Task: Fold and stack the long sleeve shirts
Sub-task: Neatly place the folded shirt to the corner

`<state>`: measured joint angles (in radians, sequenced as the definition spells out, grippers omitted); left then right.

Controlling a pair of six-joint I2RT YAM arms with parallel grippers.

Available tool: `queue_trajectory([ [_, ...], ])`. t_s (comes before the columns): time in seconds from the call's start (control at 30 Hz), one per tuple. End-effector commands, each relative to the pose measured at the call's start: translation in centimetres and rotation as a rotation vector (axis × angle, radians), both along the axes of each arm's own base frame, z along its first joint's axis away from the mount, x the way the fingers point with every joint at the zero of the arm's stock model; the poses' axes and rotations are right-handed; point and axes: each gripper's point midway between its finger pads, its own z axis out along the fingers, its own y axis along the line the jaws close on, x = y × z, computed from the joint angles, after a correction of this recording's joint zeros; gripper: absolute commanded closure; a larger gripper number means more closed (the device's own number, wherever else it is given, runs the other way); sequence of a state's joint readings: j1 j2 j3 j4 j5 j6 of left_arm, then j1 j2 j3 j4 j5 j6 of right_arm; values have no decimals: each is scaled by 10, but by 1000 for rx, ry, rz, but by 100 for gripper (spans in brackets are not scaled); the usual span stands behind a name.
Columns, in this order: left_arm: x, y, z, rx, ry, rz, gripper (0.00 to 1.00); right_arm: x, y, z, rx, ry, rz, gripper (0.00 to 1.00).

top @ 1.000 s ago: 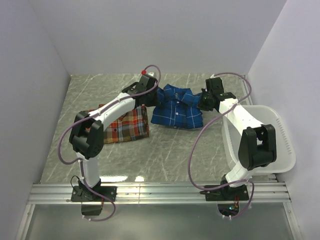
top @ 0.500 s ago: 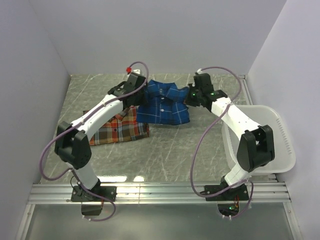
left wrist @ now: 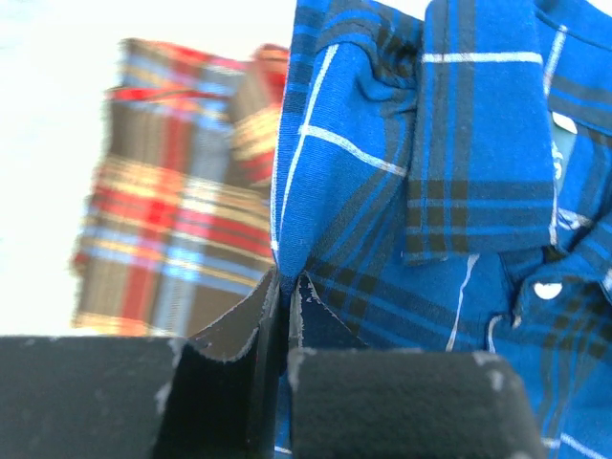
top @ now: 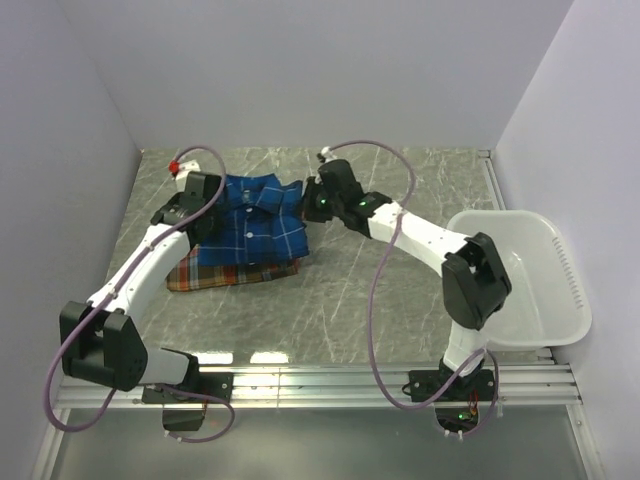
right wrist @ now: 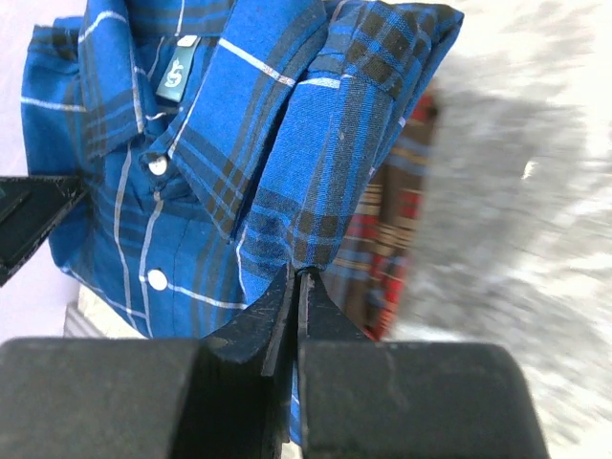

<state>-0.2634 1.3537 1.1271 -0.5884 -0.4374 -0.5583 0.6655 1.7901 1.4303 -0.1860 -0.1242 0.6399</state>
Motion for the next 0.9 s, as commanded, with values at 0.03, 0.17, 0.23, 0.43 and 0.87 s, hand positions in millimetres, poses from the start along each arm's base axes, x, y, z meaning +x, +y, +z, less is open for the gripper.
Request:
queue_trajectory([
  [0.03, -5, 40, 3, 76, -49, 101, 99, 7, 46, 25, 110, -80, 54, 100],
  [0.17, -12, 57, -6, 92, -37, 147, 100, 7, 66, 14, 124, -67, 88, 100],
  [0.23, -16, 66, -10, 104, -32, 176, 99, 7, 74, 8, 118, -65, 101, 100],
  [0.43, -21, 86, -21, 131, -10, 240, 100, -2, 89, -4, 111, -55, 128, 100],
  [0.87, -22, 88, -50, 100, 75, 251, 99, 3, 85, -32, 46, -43, 105, 100],
])
